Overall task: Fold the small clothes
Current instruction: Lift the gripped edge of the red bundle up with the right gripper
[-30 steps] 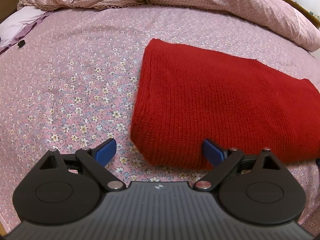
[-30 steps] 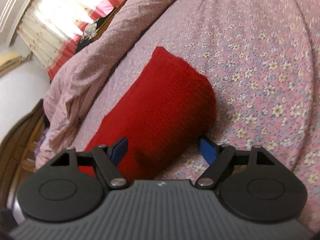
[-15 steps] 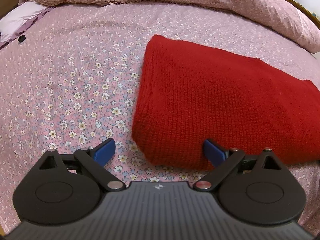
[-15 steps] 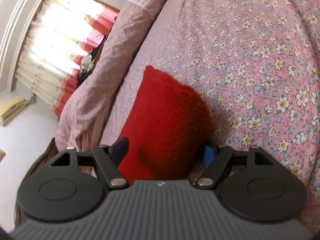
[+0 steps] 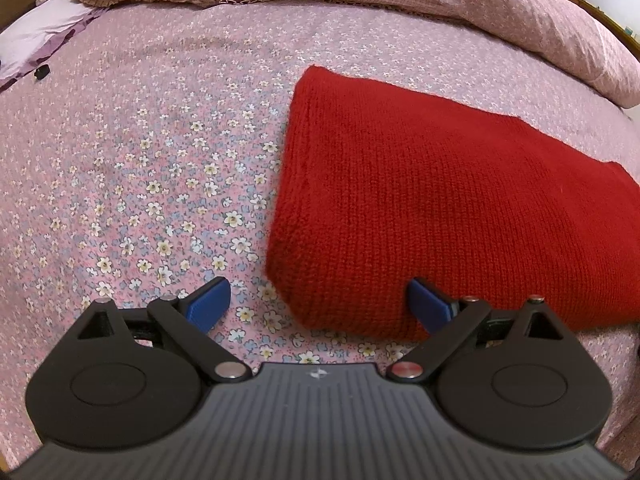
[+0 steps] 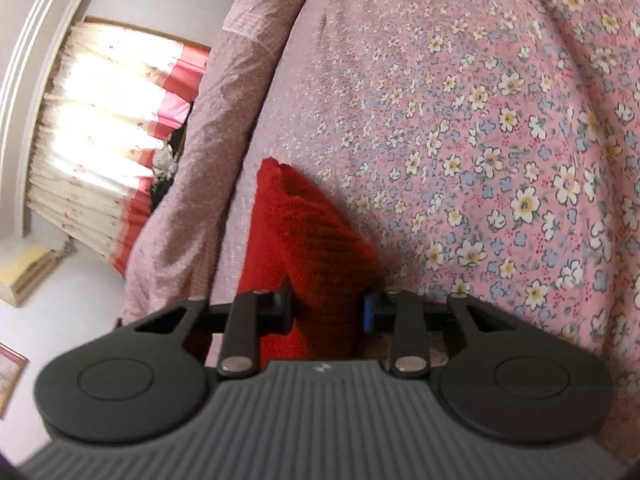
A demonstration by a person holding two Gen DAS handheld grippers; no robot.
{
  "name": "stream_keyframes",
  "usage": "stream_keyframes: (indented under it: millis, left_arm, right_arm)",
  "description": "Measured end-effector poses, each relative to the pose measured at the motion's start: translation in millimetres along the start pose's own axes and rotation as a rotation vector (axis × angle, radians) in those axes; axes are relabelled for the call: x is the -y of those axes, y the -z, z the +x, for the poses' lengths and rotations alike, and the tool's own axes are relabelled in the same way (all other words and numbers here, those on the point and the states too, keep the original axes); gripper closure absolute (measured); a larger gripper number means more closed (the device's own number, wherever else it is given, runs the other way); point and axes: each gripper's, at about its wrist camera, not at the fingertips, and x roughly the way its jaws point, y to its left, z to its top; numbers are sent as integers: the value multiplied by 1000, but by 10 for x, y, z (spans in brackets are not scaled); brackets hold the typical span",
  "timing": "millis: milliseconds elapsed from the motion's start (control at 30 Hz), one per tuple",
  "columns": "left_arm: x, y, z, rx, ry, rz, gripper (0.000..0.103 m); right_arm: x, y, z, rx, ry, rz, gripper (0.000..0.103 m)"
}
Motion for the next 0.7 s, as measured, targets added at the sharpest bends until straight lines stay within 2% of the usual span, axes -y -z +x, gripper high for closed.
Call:
stream_keyframes:
  millis: [467, 700]
  left_arm:
    - [33, -25, -66, -1, -12, 6, 5]
    - [20, -39, -103, 3, -15, 8, 5]
  right_arm:
    - [-221, -35, 131, -7, 44, -38, 60]
    - [-314, -107, 231, -20, 52, -59, 59]
